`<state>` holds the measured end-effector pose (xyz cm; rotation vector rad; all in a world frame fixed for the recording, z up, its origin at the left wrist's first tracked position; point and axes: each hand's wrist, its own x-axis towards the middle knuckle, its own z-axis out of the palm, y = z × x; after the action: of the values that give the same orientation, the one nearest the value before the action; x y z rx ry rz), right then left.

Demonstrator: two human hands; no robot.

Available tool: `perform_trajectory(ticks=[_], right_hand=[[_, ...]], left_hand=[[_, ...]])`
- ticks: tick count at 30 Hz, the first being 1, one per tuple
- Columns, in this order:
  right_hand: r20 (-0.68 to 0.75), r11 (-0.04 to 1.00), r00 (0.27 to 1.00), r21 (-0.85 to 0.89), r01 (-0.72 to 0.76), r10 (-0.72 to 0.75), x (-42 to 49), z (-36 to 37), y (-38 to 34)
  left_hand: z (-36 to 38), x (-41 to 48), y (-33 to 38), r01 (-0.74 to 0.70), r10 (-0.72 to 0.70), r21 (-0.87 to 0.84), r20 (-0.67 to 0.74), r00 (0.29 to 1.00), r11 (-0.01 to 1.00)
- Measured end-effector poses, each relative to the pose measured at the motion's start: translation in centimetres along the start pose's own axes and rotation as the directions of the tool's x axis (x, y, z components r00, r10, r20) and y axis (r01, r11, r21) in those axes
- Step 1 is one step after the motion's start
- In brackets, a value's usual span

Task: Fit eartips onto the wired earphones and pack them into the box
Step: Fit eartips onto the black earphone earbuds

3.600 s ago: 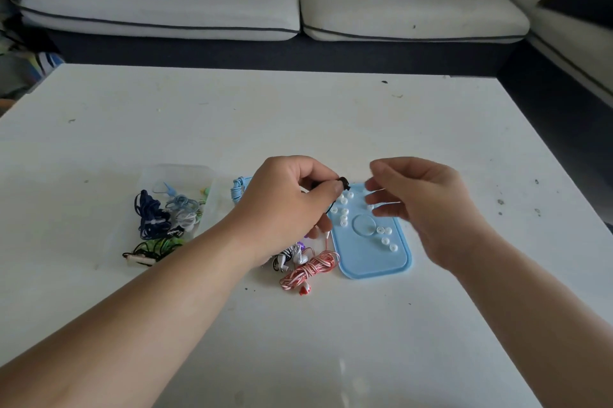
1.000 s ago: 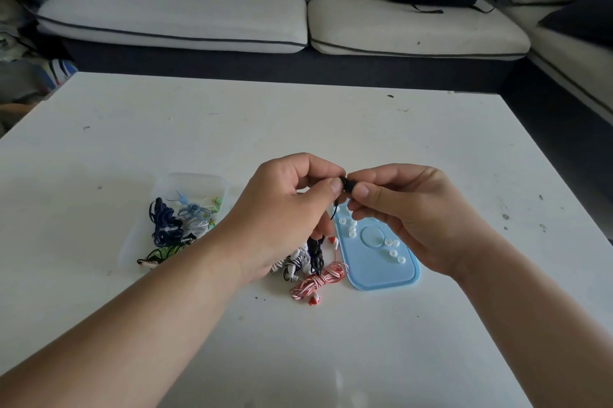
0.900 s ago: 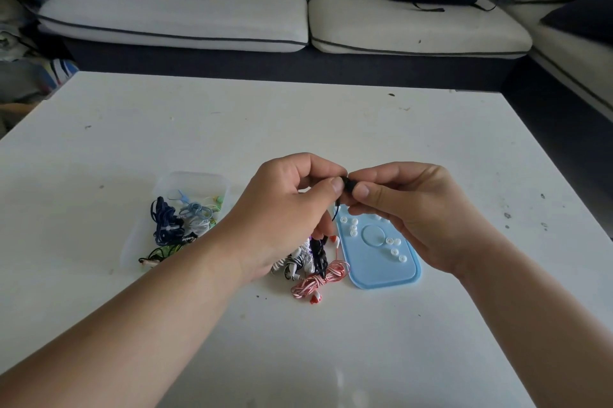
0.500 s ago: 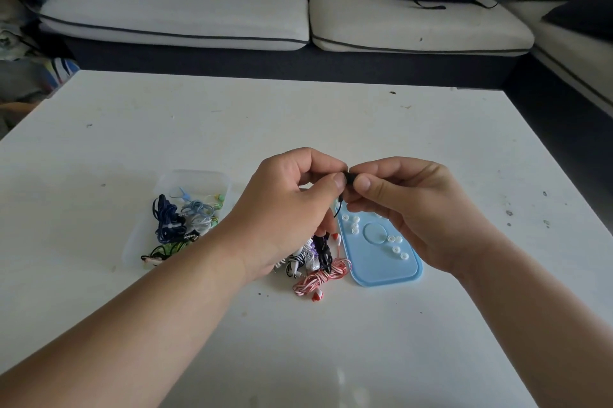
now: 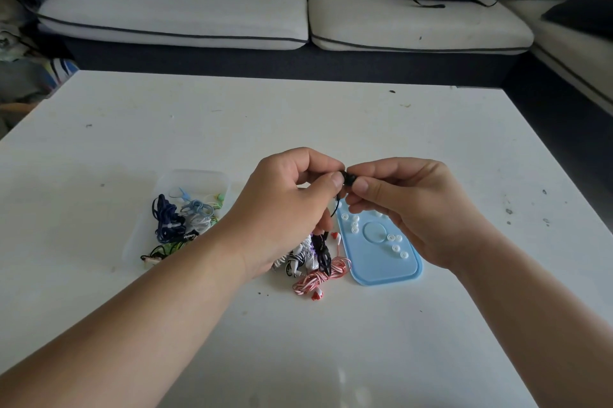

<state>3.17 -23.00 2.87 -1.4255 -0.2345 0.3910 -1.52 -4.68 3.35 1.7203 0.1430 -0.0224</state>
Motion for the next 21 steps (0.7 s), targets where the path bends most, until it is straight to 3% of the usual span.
perform_trajectory(ticks=[12, 21], right_hand=[[0.027, 0.997, 0.999, -0.071, -0.043, 0.045, 0.02, -0.69, 0.31], [0.065, 0.990, 0.992, 0.086, -0.115, 0.110, 0.28, -0.39, 0.58]], left_hand=[[0.23, -0.56, 0.03, -0.084, 0.081, 0.163, 0.024, 0.996, 0.983], [-0.04, -0.53, -0.14, -0.075, 0.072, 0.141, 0.027, 0.997, 0.987]])
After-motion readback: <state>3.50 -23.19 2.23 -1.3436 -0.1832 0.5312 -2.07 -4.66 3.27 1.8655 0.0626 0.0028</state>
